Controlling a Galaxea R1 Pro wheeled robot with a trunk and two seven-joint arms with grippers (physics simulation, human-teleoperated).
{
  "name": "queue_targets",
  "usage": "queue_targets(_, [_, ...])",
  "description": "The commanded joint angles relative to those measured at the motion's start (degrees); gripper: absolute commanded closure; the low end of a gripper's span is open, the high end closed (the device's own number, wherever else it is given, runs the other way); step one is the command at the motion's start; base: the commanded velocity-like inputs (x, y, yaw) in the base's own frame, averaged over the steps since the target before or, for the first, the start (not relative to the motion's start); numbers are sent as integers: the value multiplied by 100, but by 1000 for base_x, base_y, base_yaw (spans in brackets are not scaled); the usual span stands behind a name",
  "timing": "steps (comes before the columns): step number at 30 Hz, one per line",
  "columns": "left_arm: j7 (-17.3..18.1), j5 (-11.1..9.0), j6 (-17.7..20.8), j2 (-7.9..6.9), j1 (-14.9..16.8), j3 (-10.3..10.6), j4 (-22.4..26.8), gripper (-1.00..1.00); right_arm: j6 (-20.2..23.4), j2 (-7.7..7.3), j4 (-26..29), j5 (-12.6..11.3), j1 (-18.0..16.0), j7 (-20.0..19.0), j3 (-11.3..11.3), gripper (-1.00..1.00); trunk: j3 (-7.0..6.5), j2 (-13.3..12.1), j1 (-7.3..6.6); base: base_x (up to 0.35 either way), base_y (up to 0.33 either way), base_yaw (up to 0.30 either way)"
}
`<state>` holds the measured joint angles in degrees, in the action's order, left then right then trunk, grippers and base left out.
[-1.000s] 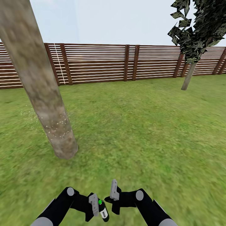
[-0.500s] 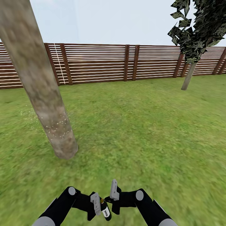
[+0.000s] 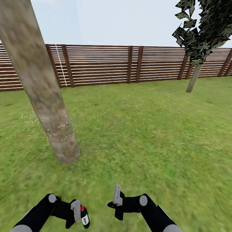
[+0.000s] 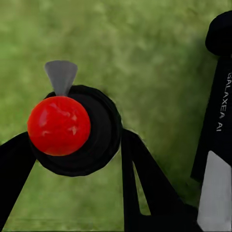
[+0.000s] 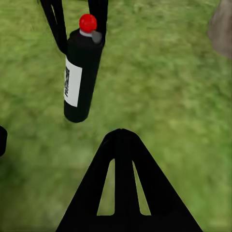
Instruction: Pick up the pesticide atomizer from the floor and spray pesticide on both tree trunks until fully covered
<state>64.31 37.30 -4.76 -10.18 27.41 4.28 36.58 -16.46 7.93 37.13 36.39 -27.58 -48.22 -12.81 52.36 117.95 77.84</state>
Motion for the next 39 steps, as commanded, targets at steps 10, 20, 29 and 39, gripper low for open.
queue_targets(10, [-2023,-201,-13,-417,-105,-282,-538,100,-73,-563,-1245,-2,7,1616,56,-100,5,2,-1,0,0,0])
queue_targets(20, [-5765,-3899,-1934,-295,-756,-1226,-2586,100,-1185,-875,-3530,-3158,22,5480,53,-100,5,2,-1,0,0,0])
queue_targets(29, [-5877,-4194,-2135,-275,-798,-1228,-2874,100,-1342,-940,-3551,-3533,42,5807,33,-100,5,2,-1,0,0,0])
queue_targets(39, [-5877,-4178,-2138,-275,-798,-1228,-2919,100,-1302,-899,-3563,-3525,246,5791,24,-100,5,2,-1,0,0,0])
